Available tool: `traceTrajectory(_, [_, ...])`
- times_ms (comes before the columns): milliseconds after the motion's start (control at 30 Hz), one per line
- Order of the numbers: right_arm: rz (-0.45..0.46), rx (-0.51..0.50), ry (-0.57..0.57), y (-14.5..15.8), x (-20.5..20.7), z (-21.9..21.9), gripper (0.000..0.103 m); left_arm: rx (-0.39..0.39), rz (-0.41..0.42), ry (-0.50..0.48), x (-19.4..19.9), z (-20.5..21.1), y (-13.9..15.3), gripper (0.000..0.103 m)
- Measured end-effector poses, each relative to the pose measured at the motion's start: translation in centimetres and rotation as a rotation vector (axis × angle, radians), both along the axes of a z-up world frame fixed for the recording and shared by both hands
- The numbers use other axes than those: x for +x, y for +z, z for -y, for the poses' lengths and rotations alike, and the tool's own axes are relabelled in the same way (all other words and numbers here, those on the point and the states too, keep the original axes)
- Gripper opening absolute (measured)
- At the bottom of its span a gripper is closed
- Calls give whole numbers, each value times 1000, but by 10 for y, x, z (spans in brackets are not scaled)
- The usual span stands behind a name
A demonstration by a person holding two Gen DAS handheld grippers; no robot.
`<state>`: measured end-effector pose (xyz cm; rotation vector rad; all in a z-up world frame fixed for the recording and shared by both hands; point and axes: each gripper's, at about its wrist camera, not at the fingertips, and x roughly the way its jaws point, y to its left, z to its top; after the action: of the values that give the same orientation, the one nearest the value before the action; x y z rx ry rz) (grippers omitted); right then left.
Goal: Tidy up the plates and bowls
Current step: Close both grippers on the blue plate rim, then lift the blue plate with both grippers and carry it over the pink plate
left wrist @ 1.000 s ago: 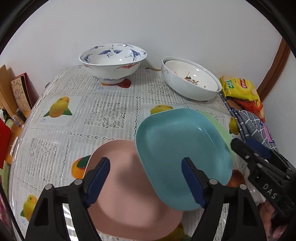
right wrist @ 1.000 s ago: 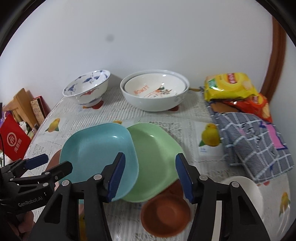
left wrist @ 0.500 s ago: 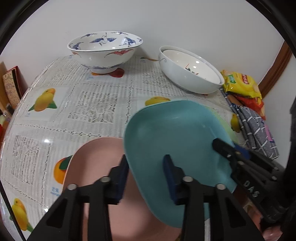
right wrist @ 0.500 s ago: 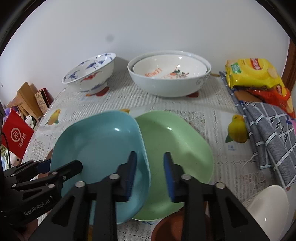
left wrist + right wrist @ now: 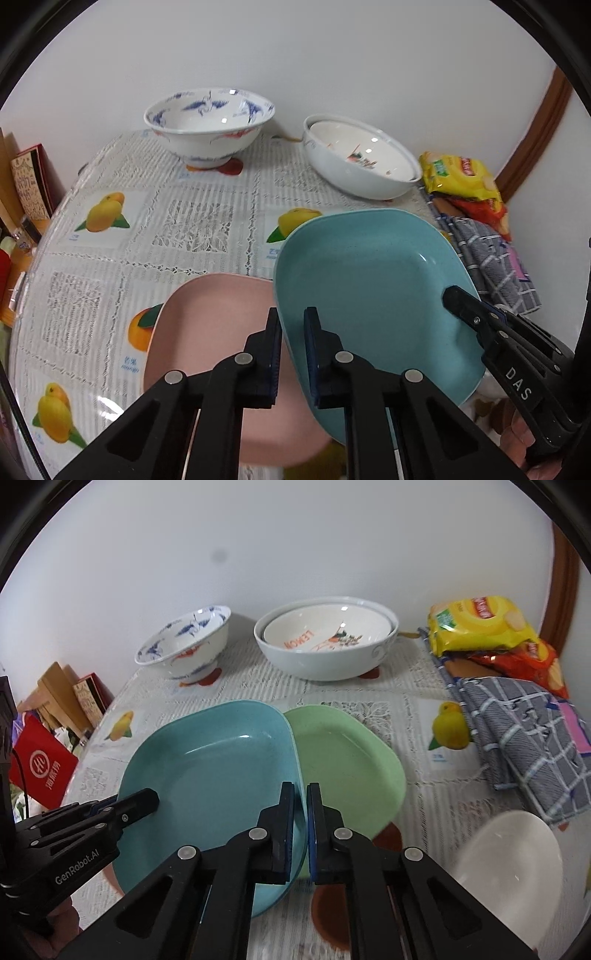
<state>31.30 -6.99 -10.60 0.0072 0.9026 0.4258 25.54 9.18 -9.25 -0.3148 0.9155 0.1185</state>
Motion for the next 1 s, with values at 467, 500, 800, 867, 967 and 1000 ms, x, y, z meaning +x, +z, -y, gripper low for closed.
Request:
traceTrajectory(467, [88,57,-61,73,-78,28,5,16,111,-25,-69,18,67,11])
traceTrajectory(500, [93,60,-63,75,-83,29,5,17,117,-24,-73,19,70,11])
traceTrajectory(800, [130,89,-73,96,-116,32,4,36,155,-14,-102,19,90,10])
traceTrajectory(867, [132,99,-72,100,-121,32,4,35,161,-10,-107,18,93,10])
traceTrajectory(967, [139,107,-71,105,-126,33,4,35,170,-9,-113,17,97,10])
traceTrajectory(1000, [141,108,-70,107,-128,33,4,36,173,-8,-115,17,98,10])
